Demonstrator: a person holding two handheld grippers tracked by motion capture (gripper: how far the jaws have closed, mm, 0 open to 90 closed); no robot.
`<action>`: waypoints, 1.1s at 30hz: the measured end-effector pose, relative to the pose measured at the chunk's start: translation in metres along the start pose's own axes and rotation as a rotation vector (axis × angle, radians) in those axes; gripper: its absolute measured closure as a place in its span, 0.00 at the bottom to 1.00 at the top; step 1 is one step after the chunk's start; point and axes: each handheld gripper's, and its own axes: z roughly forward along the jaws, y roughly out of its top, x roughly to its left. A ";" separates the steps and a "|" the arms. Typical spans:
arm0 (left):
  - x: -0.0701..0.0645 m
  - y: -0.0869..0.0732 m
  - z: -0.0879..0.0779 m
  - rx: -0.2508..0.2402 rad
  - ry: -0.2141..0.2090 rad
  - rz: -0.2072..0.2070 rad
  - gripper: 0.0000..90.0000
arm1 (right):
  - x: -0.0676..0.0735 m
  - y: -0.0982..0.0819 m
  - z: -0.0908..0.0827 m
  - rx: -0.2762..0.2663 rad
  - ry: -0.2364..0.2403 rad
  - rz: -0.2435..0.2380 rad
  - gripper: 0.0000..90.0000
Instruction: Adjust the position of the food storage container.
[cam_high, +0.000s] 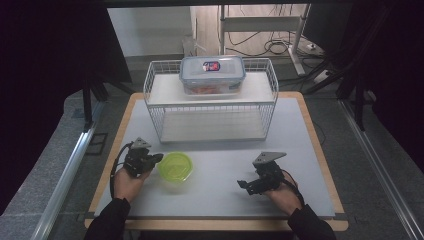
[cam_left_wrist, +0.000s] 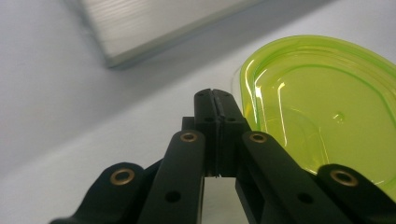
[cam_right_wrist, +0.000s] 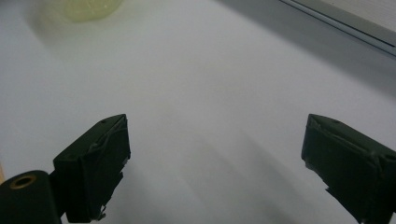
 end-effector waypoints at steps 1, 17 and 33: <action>-0.003 0.001 0.001 0.002 -0.005 0.007 1.00 | 0.000 0.000 0.000 0.000 0.000 0.000 0.09; -0.008 -0.009 -0.006 0.000 -0.056 -0.031 1.00 | 0.000 0.000 0.000 -0.032 -0.009 0.039 0.06; -0.033 -0.024 -0.006 0.067 -0.132 -0.011 0.99 | -0.001 0.001 0.000 -0.025 -0.014 0.073 0.07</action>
